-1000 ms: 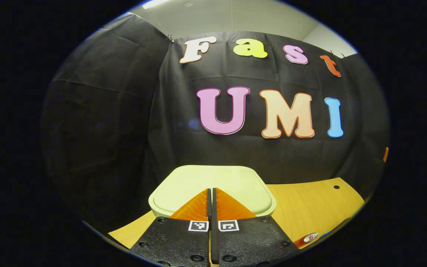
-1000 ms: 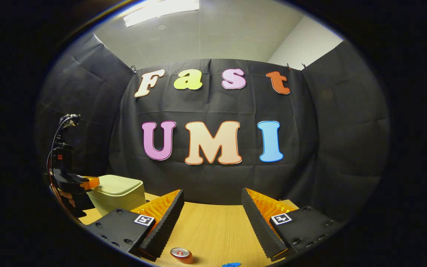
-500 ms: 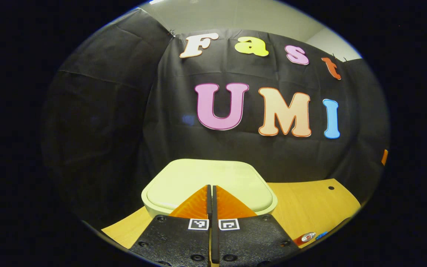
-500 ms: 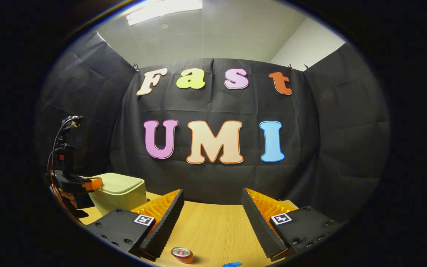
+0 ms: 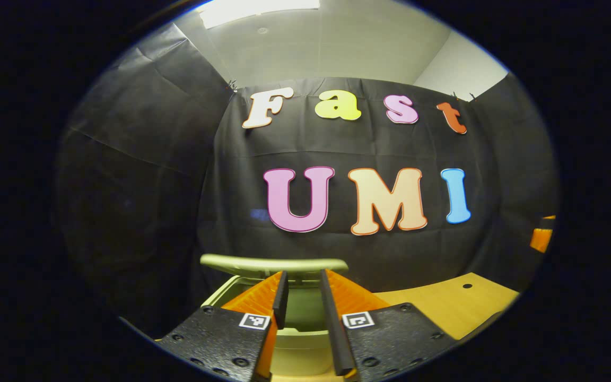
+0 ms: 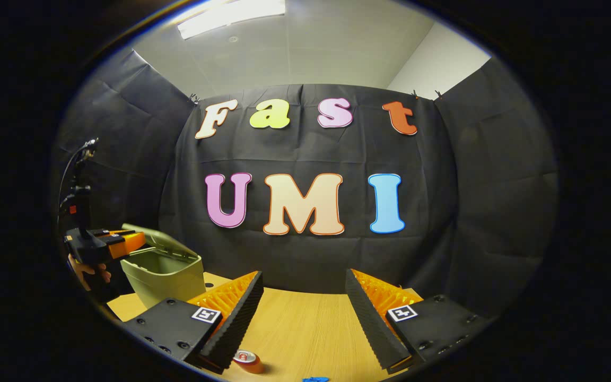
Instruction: Press the lid of the desktop garbage bin to open it, pick up the crumpled paper on the desktop and throw it into the bin, then pick up the pop can on the desktop and drop it into the bin, and finally close the garbage bin lid.
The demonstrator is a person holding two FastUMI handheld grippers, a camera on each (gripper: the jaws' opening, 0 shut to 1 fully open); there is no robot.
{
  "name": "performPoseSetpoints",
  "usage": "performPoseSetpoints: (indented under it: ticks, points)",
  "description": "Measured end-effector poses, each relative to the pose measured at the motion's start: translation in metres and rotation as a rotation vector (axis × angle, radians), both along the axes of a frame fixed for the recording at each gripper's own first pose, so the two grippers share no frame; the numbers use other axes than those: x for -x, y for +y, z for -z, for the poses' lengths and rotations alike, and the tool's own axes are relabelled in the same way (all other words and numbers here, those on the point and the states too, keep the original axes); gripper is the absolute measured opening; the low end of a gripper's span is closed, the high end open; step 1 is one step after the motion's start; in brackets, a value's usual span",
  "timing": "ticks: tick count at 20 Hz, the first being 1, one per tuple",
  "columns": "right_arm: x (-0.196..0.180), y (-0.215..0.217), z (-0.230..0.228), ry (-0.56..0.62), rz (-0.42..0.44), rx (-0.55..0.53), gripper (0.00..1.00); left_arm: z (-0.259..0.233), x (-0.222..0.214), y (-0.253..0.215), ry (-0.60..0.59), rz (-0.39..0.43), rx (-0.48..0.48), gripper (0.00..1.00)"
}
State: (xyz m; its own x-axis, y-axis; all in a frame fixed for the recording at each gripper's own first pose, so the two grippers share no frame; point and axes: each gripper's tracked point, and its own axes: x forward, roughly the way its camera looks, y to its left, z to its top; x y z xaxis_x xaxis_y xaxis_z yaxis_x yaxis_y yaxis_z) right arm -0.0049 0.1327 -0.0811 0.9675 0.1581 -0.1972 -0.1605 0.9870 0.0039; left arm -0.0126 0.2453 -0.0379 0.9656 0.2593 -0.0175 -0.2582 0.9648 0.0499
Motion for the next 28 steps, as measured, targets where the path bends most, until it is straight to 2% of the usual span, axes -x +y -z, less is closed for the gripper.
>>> performPoseSetpoints:
  ticks: [2, 4, 6, 9, 10, 13, 17, 21, 28]
  points:
    - [0.0, -0.005, 0.004, 0.011, -0.014, -0.005, 0.98, -0.01, 0.004, -0.013, -0.018, 0.005, -0.007, 0.63]
    - [0.001, -0.011, 0.013, 0.029, -0.027, -0.004, 0.98, -0.019, 0.008, -0.026, -0.039, 0.007, -0.027, 0.76]
    - [0.001, -0.018, 0.028, 0.056, -0.038, 0.004, 0.98, -0.027, 0.014, -0.039, -0.056, 0.009, -0.024, 0.85]
    - [0.005, -0.027, 0.067, 0.124, -0.059, 0.013, 0.98, -0.035, 0.022, -0.06, -0.075, 0.014, 0.0, 0.87]
    - [0.008, -0.03, 0.082, 0.152, -0.067, 0.019, 0.98, -0.039, 0.026, -0.066, -0.079, 0.013, -0.007, 0.92]
    - [0.019, -0.037, 0.137, 0.25, -0.1, 0.043, 1.0, -0.049, 0.034, -0.079, -0.091, 0.006, -0.032, 0.92]
    - [0.042, -0.043, 0.216, 0.388, -0.15, 0.085, 0.99, -0.063, 0.043, -0.092, -0.107, -0.013, -0.018, 0.92]
    - [0.07, -0.05, 0.284, 0.522, -0.184, 0.114, 0.99, -0.076, 0.05, -0.102, -0.113, -0.026, -0.049, 0.92]
    - [0.104, -0.065, 0.364, 0.684, -0.205, 0.164, 0.99, -0.089, 0.05, -0.125, -0.102, -0.009, -0.087, 0.92]
